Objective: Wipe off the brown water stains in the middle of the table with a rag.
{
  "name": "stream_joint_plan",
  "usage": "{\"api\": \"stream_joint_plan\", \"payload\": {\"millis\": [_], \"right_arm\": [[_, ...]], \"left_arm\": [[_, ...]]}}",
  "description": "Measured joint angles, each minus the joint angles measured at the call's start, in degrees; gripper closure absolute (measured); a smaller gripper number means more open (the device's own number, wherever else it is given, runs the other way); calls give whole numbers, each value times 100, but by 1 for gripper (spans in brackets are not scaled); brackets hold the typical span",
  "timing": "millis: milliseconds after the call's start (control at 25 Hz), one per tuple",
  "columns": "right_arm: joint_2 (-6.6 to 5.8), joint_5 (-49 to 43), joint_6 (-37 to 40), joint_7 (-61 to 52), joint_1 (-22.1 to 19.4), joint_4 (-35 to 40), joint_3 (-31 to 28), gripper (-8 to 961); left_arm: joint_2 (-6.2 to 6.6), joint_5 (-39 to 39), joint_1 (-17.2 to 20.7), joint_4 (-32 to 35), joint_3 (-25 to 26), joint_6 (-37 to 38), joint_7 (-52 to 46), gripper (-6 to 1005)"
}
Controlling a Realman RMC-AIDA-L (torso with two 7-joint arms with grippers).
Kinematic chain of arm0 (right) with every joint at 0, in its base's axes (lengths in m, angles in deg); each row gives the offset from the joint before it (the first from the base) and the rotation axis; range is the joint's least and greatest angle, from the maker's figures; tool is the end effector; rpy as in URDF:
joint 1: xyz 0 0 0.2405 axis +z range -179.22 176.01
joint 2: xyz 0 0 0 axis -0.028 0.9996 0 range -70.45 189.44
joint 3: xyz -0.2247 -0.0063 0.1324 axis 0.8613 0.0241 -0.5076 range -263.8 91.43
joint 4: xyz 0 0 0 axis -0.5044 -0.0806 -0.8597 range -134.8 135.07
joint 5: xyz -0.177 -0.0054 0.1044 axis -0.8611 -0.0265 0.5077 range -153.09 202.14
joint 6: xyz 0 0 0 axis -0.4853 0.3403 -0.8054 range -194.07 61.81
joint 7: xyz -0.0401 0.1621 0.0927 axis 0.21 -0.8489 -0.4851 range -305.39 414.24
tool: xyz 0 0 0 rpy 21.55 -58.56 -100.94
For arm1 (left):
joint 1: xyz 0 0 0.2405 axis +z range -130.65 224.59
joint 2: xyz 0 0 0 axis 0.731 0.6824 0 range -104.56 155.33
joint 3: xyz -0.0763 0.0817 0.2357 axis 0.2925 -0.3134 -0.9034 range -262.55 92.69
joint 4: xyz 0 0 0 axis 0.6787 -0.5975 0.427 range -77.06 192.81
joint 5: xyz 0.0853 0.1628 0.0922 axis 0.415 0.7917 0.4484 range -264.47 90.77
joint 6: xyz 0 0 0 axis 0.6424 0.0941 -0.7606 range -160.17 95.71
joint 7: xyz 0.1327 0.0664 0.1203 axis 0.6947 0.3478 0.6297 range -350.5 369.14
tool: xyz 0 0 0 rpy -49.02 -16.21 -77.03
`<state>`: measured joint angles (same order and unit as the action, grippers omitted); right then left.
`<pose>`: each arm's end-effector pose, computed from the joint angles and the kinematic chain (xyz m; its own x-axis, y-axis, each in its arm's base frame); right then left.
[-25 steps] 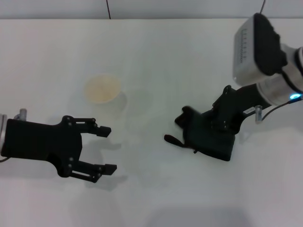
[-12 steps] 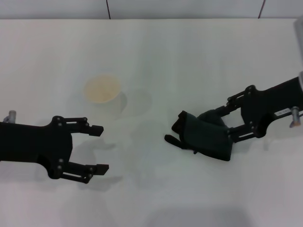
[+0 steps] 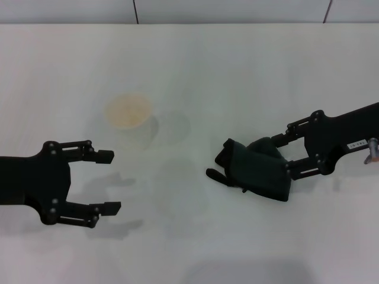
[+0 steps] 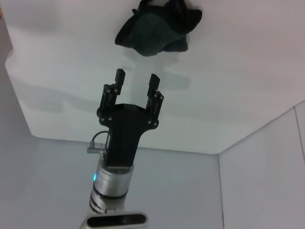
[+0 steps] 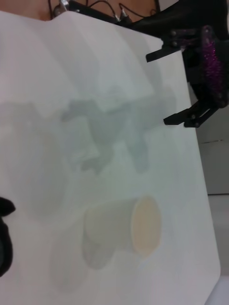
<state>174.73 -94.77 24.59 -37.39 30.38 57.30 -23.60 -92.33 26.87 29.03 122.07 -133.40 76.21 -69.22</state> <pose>0.2144 0.3499 -0.0349 0.9767 -0.1782 -0.1197 -0.1907 -0.9763 -0.1026 -0.2456 0.2730 0.0075 0.9344 0.1144 0.3373 0.1567 -0.9825 -0.1007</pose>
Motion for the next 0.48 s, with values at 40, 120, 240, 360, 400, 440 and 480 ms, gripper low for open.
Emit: {"api": "stream_joint_plan", "payload": {"millis": [40,120,240,360,400,440,480], "right_arm": [[4,22,2,2,1,-1,10,367],[8,93,11,8,5,1,39,367],[3,173,34,12,5,26,52,367],[-5,187,93,-8,5,38,51,367],[-5,188,123,-17,6,42,51,367],[-4,188,142,-24,12,43,51,367],[-2,188,160,-29,28,45,48,367]], "left_arm": [[0,2,7,3,0,1,3,120],[1,21,24,7,-8,1,-1,120],[3,33,56,7,-21,-4,-2,120],[1,68,59,-12,-20,-20,5,120],[-3,84,60,-17,-18,-23,6,120],[-9,97,61,-18,-19,-25,7,120],[-14,105,62,-15,-21,-27,7,120]]}}
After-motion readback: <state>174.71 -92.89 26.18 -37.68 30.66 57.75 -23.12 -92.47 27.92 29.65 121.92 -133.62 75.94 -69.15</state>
